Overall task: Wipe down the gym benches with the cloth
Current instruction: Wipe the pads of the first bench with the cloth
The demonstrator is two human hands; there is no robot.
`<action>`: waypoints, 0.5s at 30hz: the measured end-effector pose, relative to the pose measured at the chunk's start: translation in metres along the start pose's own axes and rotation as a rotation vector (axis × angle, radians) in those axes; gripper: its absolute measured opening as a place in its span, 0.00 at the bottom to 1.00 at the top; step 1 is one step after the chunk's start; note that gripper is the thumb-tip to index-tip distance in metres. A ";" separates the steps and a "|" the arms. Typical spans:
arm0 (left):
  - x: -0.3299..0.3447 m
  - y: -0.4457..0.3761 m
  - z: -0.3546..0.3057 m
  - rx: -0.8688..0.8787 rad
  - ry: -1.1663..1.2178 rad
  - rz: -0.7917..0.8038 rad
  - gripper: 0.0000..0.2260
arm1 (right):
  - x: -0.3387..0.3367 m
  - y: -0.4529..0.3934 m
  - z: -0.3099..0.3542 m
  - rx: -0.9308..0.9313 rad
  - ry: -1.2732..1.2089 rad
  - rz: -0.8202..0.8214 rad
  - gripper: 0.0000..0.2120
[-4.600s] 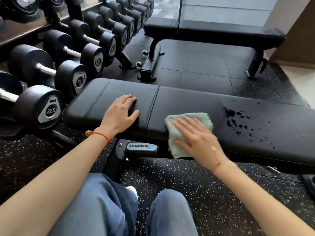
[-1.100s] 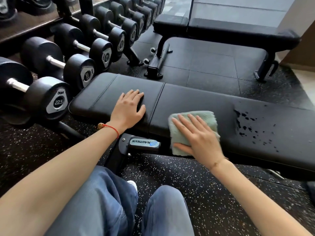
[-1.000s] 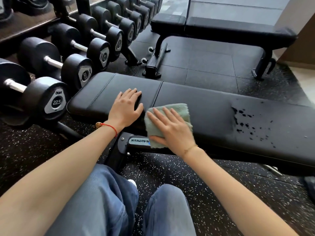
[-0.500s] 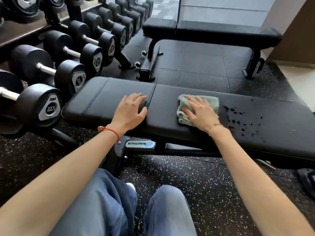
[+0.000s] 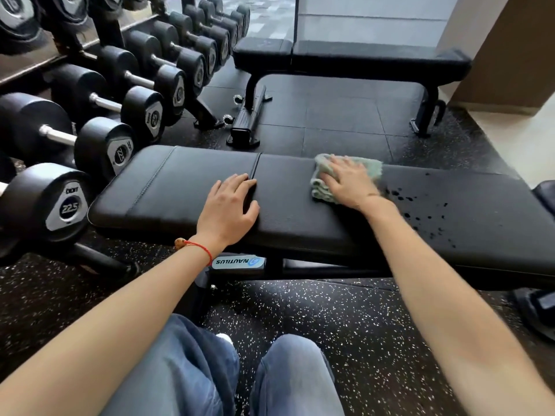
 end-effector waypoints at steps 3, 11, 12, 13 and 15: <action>-0.001 0.000 0.001 -0.001 0.005 -0.005 0.26 | 0.014 0.007 0.050 -0.210 -0.034 0.026 0.24; 0.001 0.000 0.004 0.003 0.013 0.001 0.26 | -0.004 0.052 -0.011 -0.245 -0.083 -0.018 0.26; 0.000 0.000 0.004 0.001 0.016 0.001 0.26 | -0.005 0.031 -0.022 -0.131 -0.051 -0.017 0.25; 0.000 0.000 0.004 0.001 0.015 -0.001 0.26 | -0.005 0.015 -0.025 -0.035 -0.016 0.003 0.25; 0.000 0.000 0.005 0.004 0.012 0.003 0.26 | 0.000 0.003 -0.013 0.002 0.033 0.035 0.25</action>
Point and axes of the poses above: each hand's wrist, its own y-axis away from the middle knuckle, its own x-axis out of the palm, z = x × y, the point moved 2 cm from there along -y, towards the middle knuckle, and after that the axes turned 14 degrees about -x, right-handed, at the moved point
